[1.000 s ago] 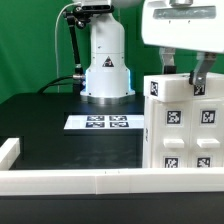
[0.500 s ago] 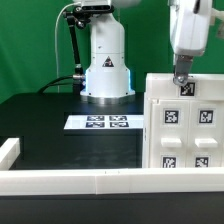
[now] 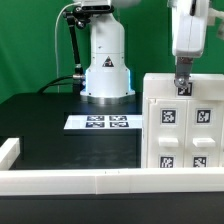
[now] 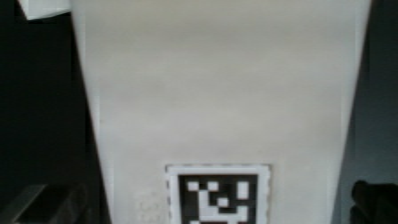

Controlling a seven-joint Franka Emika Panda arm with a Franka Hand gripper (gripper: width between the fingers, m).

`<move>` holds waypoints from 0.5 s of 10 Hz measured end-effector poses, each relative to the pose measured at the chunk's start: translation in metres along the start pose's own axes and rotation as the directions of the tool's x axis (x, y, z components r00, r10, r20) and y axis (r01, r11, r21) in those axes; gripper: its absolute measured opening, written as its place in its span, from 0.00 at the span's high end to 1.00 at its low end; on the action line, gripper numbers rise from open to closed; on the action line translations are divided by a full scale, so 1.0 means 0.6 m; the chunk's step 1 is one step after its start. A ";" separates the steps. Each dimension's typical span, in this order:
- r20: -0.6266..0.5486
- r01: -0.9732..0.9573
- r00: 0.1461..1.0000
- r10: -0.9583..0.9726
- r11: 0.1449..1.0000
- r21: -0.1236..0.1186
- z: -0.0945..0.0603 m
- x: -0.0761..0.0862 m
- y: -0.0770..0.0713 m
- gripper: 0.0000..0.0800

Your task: Assemble cabinet

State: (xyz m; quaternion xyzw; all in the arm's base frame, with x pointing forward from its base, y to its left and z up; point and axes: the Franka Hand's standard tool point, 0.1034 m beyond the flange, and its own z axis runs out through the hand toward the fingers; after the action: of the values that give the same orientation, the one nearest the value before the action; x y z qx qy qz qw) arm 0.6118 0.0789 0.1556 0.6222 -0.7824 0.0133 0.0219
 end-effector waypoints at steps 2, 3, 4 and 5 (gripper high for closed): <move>0.000 0.005 1.000 -0.005 1.000 0.000 0.000 0.000 0.000 0.00; 0.000 0.006 1.000 -0.006 1.000 0.000 0.000 0.000 0.000 0.00; 0.000 0.006 1.000 -0.006 1.000 0.000 0.000 -0.001 0.000 0.00; 0.000 0.007 1.000 -0.007 1.000 0.000 0.000 -0.001 0.000 0.00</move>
Offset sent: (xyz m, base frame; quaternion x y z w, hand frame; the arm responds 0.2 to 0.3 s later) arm 0.0000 0.0000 0.0000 0.0000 0.0000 0.0000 1.0000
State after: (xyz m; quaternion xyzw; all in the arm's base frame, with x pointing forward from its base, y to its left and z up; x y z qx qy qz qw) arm 0.6117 0.0792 0.1554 0.6248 -0.7804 0.0131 0.0218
